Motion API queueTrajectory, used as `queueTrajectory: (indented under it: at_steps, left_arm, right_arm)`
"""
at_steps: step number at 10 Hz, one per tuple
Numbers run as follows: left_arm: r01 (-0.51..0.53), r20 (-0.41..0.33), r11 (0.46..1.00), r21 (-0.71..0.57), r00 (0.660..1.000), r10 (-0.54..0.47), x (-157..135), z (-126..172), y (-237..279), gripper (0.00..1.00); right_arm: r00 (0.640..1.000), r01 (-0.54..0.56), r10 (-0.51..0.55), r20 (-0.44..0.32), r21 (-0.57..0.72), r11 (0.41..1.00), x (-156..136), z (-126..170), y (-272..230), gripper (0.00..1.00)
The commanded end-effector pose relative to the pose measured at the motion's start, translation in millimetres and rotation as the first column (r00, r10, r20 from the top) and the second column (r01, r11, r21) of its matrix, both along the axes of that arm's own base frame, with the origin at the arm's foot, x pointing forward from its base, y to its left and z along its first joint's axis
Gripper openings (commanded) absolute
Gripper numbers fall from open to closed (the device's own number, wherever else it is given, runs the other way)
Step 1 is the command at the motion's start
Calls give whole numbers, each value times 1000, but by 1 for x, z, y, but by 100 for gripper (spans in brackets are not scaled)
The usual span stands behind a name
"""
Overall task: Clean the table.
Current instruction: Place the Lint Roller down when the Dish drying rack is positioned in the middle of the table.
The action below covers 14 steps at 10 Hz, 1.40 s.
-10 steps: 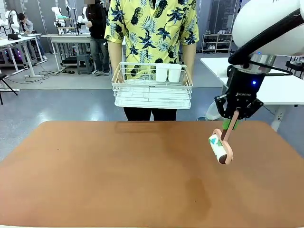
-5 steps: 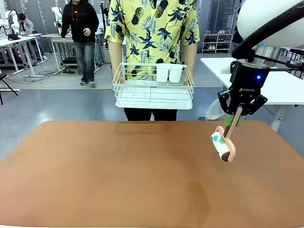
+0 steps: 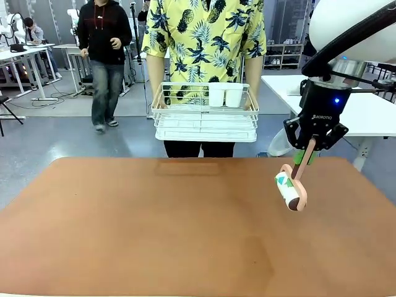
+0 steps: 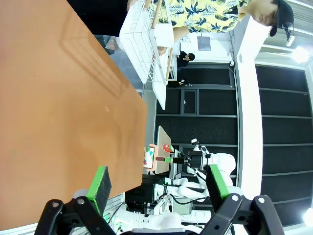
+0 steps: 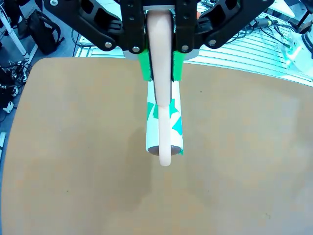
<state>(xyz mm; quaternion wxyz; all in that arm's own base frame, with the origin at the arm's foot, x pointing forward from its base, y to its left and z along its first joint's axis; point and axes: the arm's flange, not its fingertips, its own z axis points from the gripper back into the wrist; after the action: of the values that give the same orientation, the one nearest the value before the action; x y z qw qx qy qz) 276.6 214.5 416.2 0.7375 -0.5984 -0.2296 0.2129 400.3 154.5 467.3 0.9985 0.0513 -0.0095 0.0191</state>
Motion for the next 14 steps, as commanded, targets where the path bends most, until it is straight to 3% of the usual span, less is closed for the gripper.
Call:
queueTrajectory:
  at_steps: [1, 14]
  left_arm:
    - [8, 14, 1000, -3, 1000, -8, -3, 2, 2, 100]
    - [8, 14, 1000, -3, 1000, -8, -3, 2, 2, 100]
  right_arm:
    - [1000, -13, 13, -6, 20, 1000, -2, 4, -1, 21]
    - [1000, -13, 13, -6, 20, 1000, -2, 4, -1, 21]
